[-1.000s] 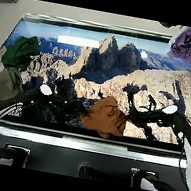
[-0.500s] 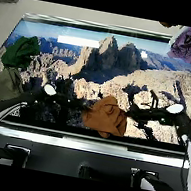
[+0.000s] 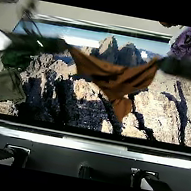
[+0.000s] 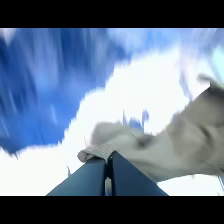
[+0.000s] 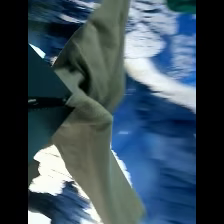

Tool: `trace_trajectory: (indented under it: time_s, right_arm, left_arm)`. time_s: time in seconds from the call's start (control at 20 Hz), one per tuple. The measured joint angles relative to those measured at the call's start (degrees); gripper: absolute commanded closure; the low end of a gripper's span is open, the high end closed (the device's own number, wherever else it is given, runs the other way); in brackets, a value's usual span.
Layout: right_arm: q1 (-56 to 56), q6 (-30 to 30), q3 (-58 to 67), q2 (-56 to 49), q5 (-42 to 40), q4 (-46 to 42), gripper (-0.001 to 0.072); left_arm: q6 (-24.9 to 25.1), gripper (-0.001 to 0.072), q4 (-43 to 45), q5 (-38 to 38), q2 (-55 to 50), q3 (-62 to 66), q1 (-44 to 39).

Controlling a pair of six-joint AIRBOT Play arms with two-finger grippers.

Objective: Fold the clothes and pants, and hang the long-sleeved shirts on hangers.

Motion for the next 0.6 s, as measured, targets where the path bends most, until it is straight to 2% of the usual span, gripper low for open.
trace_trajectory:
  time_s: [0.25, 0.45, 0.6]
  right_arm:
    - [0.00, 2.38, 17.05, 8.63, 0.55, -8.26, 0.0686]
    - [0.00, 5.70, 21.29, 16.74, -0.13, -17.68, 0.0685]
    - [0.00, 8.76, 22.23, 18.71, -1.46, -22.38, 0.0686]
  left_arm:
    - [-4.50, 0.0692, 11.23, -3.34, 12.04, 12.09, 0.87]
    - [-10.34, 0.0692, 20.17, -5.60, 21.38, 14.34, 1.07]
    - [-14.88, 0.0691, 26.60, -6.47, 24.81, 14.80, 1.09]
